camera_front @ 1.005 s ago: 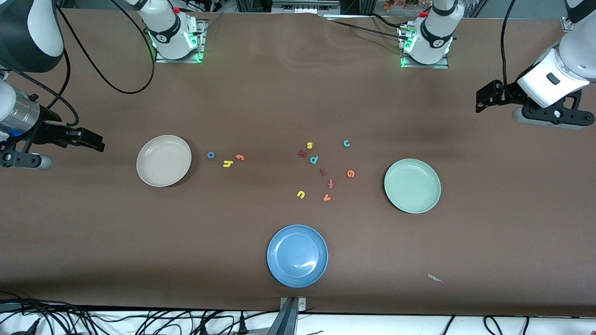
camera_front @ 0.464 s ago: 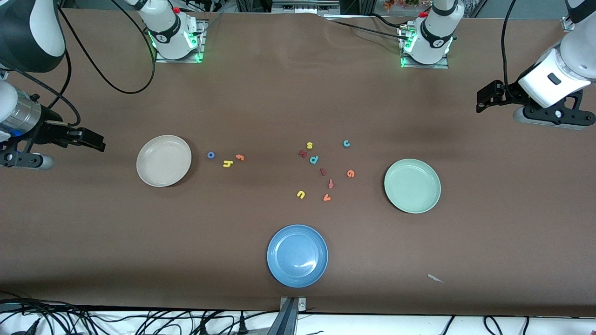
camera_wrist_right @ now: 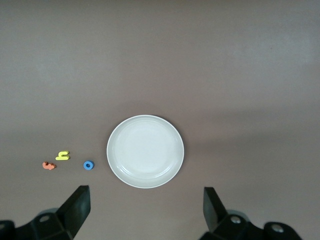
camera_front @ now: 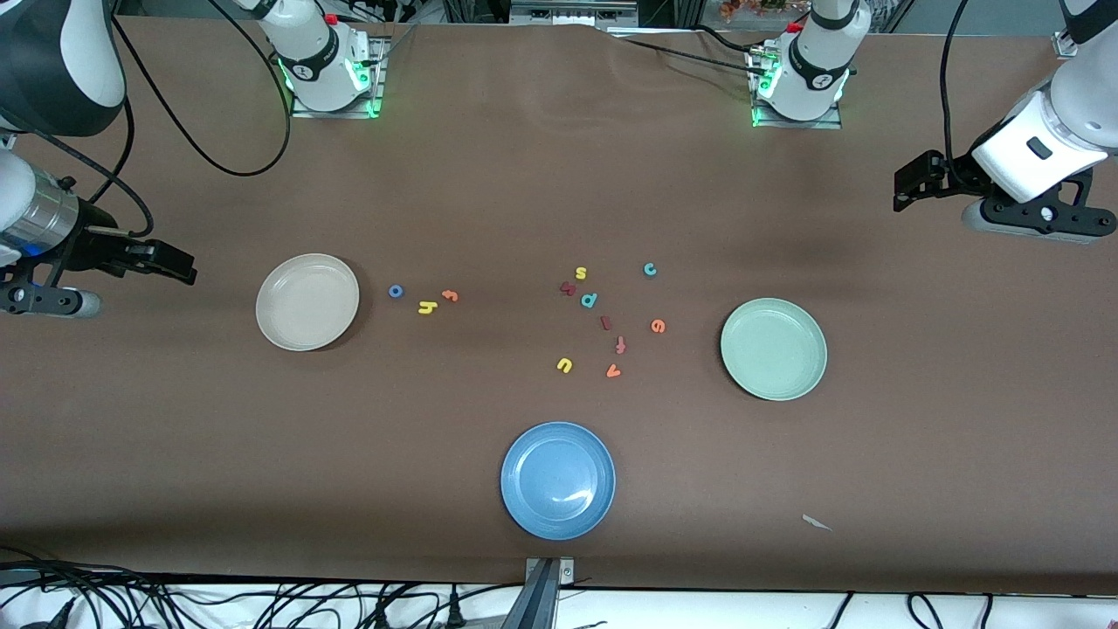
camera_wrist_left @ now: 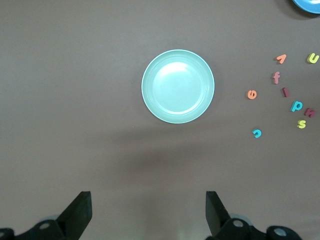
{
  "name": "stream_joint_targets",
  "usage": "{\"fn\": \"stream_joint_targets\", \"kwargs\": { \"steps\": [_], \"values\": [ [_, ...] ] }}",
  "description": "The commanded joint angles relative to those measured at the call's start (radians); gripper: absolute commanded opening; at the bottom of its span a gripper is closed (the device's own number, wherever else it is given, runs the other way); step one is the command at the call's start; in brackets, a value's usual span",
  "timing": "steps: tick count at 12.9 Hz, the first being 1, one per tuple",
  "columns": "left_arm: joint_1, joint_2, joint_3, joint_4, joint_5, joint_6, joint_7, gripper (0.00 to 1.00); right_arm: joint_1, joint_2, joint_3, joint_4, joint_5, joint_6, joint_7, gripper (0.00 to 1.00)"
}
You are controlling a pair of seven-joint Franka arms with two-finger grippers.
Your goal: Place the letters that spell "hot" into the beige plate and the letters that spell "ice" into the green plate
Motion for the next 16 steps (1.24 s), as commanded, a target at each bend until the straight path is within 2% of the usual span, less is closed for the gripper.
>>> {"fn": "stream_joint_targets", "kwargs": {
  "steps": [1, 7, 12, 16],
  "values": [
    [0.001, 0.000, -0.003, 0.026, -0.007, -0.021, -0.002, 1.00, 0.002, -0.002, 0.003, 0.008, -0.019, -0.012, -0.001, 1.00],
    [0.001, 0.000, -0.002, 0.028, -0.009, -0.021, -0.001, 1.00, 0.011, 0.000, 0.014, 0.008, -0.009, -0.008, 0.003, 0.99],
    [0.001, 0.011, 0.000, 0.028, -0.009, -0.021, -0.004, 1.00, 0.121, 0.035, 0.023, 0.008, -0.005, -0.001, 0.084, 0.99],
    [-0.002, 0.082, 0.001, 0.049, -0.009, -0.013, -0.002, 1.00, 0.201, 0.112, 0.023, 0.007, 0.000, 0.060, 0.158, 0.96]
  ]
}}
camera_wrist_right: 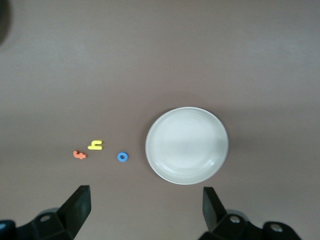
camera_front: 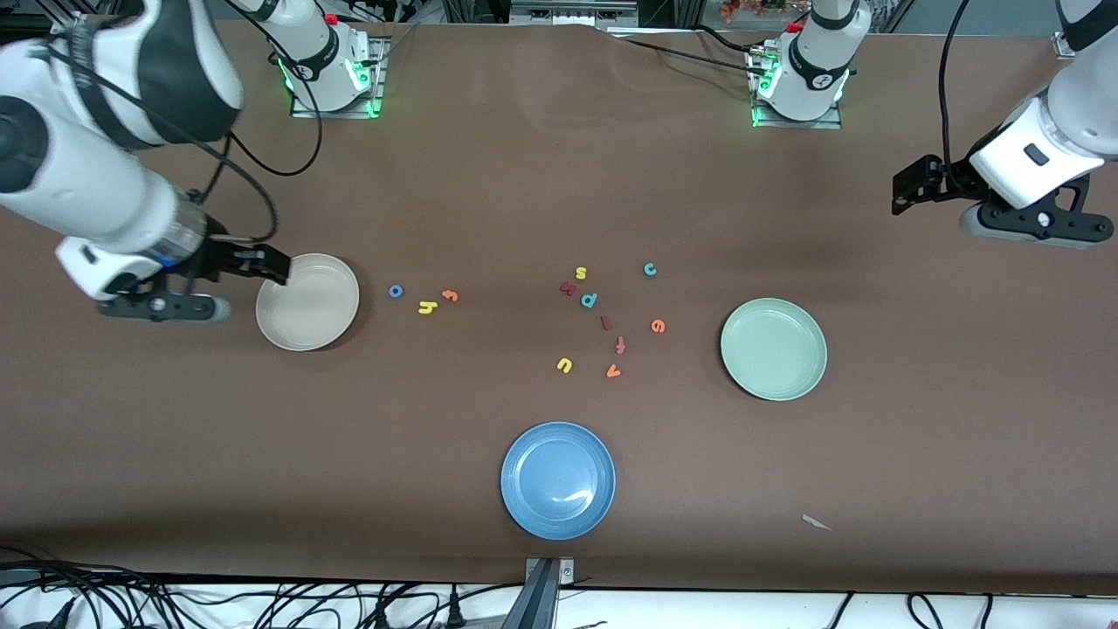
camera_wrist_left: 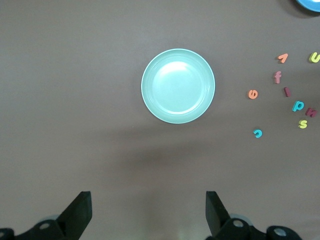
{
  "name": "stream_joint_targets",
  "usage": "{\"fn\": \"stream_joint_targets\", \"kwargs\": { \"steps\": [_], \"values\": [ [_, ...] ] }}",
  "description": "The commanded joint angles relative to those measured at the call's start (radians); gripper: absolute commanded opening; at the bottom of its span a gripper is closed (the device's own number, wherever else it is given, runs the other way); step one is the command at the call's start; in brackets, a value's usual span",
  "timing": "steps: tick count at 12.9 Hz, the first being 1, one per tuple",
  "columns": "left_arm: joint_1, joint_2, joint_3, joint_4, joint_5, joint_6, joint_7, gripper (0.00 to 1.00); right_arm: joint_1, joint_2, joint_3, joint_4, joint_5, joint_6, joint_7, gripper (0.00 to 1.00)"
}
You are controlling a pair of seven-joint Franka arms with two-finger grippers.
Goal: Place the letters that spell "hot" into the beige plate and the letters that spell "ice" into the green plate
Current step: 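Reach the right gripper to the blue o while the left gripper reaches the pink i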
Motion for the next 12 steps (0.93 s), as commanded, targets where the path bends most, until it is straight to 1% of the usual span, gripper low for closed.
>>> {"fn": "stream_joint_targets", "kwargs": {
  "steps": [1, 3, 5, 6, 7, 10, 12],
  "values": [
    [-0.003, 0.087, -0.001, 0.076, -0.010, -0.012, -0.002, 1.00, 0.027, 0.063, -0.003, 0.009, 0.009, 0.038, 0.028, 0.96],
    [-0.012, 0.180, -0.002, 0.156, -0.010, -0.012, -0.002, 1.00, 0.049, 0.117, -0.003, 0.008, 0.031, 0.058, 0.045, 0.96],
    [-0.031, 0.257, -0.007, 0.175, -0.025, -0.007, -0.002, 1.00, 0.064, 0.184, -0.001, 0.000, 0.058, 0.092, 0.045, 0.96],
    [-0.052, 0.297, -0.008, 0.219, -0.021, 0.037, -0.004, 1.00, 0.076, 0.218, -0.001, -0.005, 0.058, 0.118, 0.045, 0.96],
    [-0.092, 0.314, -0.007, 0.242, -0.013, 0.046, -0.004, 1.00, 0.092, 0.241, -0.001, -0.023, 0.058, 0.148, 0.045, 0.96],
    [-0.126, 0.340, -0.016, 0.241, -0.051, 0.054, -0.010, 1.00, 0.121, 0.255, -0.001, -0.147, 0.057, 0.300, 0.043, 0.96],
    [-0.201, 0.369, -0.019, 0.235, -0.059, 0.092, -0.083, 1.00, 0.124, 0.258, -0.001, -0.225, 0.057, 0.371, 0.040, 0.96]
  ]
}}
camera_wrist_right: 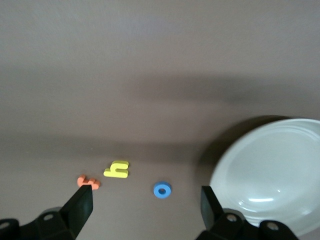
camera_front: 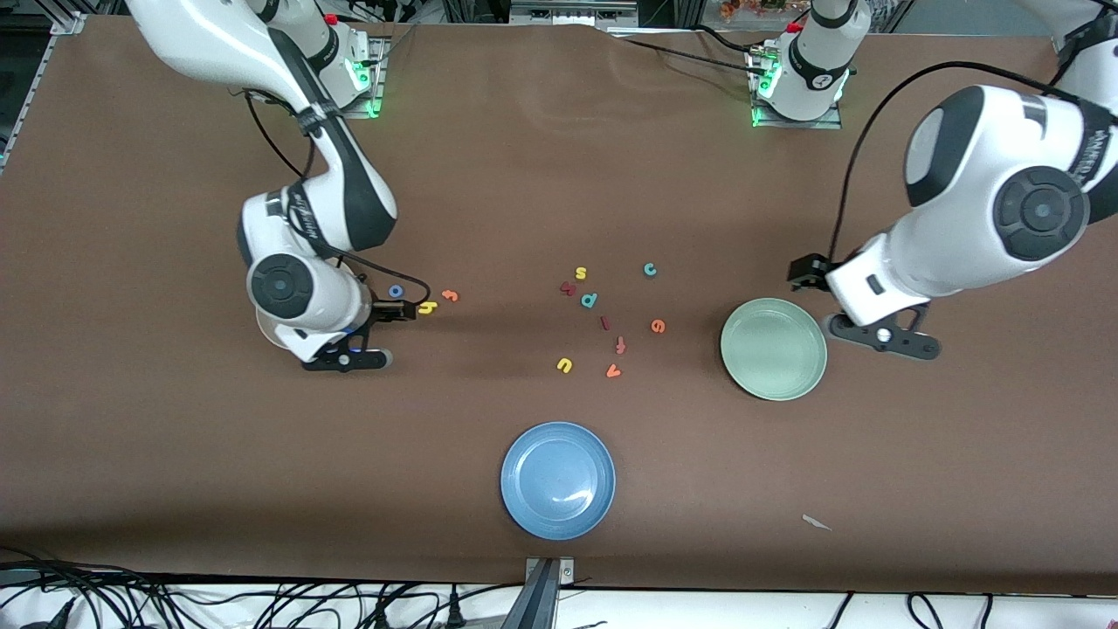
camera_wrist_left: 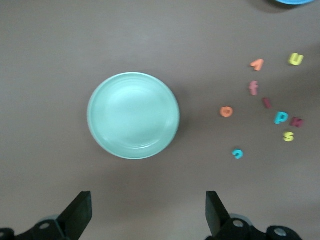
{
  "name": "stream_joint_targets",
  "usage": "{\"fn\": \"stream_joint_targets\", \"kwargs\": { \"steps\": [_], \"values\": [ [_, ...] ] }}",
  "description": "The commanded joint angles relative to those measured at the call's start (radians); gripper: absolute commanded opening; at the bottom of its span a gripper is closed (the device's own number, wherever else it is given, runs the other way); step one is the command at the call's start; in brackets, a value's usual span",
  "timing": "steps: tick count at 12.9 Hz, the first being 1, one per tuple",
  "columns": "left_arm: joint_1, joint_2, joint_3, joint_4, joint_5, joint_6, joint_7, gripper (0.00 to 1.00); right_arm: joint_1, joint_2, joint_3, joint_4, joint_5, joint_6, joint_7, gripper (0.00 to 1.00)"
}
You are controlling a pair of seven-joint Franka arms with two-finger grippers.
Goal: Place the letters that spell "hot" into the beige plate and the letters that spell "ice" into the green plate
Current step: 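Reach the right gripper to the blue o while the left gripper reaches the pink i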
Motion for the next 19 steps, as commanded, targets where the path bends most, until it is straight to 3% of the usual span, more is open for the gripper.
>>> {"fn": "stream_joint_targets", "kwargs": {
  "steps": [1, 6, 8, 10, 12, 13, 16, 19],
  "values": [
    [-0.063, 0.061, -0.003, 0.024, -0.022, 0.059, -0.102, 1.00, 0.002, -0.029, -0.003, -0.112, 0.012, 0.069, -0.008, 0.96],
    [-0.175, 0.158, -0.003, 0.017, -0.033, 0.160, -0.362, 1.00, 0.002, -0.036, -0.001, -0.230, 0.010, 0.133, -0.031, 0.86],
    [-0.194, 0.201, -0.003, 0.023, -0.050, 0.225, -0.516, 0.99, 0.002, -0.036, 0.009, -0.285, 0.009, 0.213, -0.033, 0.75],
    [-0.235, 0.238, -0.003, 0.021, -0.053, 0.272, -0.591, 0.98, 0.002, -0.036, 0.011, -0.300, 0.009, 0.224, -0.033, 0.56],
    [-0.261, 0.274, -0.003, 0.021, -0.079, 0.315, -0.671, 0.90, 0.002, -0.036, 0.011, -0.302, 0.009, 0.221, -0.033, 0.56],
    [-0.275, 0.299, -0.003, 0.021, -0.081, 0.346, -0.687, 0.78, 0.002, -0.036, 0.011, -0.310, 0.009, 0.221, -0.033, 0.56],
    [-0.287, 0.365, -0.004, 0.021, -0.081, 0.394, -0.688, 0.67, 0.002, -0.033, 0.011, -0.314, 0.009, 0.231, -0.033, 0.54],
    [-0.309, 0.391, -0.003, 0.023, -0.160, 0.404, -0.690, 0.65, 0.002, -0.032, 0.011, -0.325, 0.006, 0.261, -0.033, 0.54]
  ]
}}
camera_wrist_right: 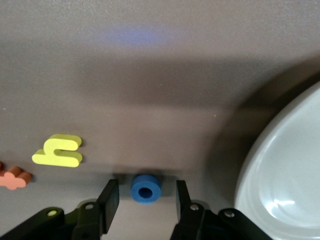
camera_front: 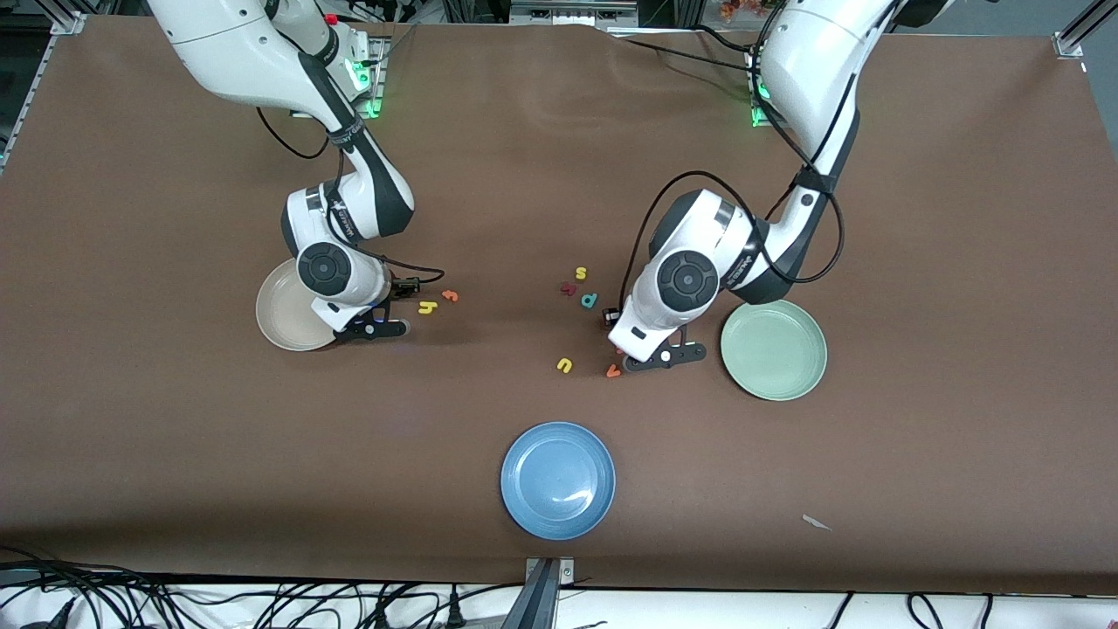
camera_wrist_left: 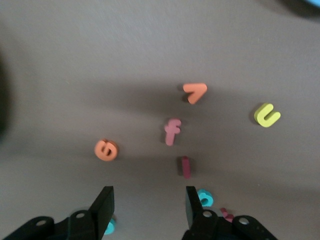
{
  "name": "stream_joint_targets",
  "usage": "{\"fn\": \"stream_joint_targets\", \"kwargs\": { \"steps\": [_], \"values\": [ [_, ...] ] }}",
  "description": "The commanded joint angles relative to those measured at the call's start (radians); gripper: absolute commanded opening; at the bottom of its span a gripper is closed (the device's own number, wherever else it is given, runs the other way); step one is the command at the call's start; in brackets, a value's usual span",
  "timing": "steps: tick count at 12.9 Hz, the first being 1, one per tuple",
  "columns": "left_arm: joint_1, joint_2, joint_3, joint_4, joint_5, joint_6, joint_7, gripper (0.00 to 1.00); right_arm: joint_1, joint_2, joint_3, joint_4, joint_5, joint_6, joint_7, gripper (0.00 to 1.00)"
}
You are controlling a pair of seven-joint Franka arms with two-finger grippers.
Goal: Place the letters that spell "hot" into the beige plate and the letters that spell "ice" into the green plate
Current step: 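Reach the right gripper to the blue o while the left gripper reaches the pink i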
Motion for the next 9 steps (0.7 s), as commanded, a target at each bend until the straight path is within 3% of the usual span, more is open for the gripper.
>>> {"fn": "stream_joint_targets", "kwargs": {
  "steps": [1, 5, 9],
  "values": [
    [-0.024, 0.033, 0.010, 0.021, -0.047, 0.036, -0.003, 0.65, 0.000, -0.028, 0.003, -0.038, 0.006, 0.026, -0.014, 0.54],
    [-0.063, 0.093, 0.013, 0.021, -0.047, 0.101, -0.001, 0.63, 0.000, -0.028, 0.003, -0.045, 0.006, 0.029, -0.014, 0.54],
    [-0.093, 0.119, 0.016, 0.005, -0.017, 0.152, 0.000, 0.55, 0.000, -0.027, 0.004, -0.046, 0.007, 0.029, -0.013, 0.33]
  ]
}}
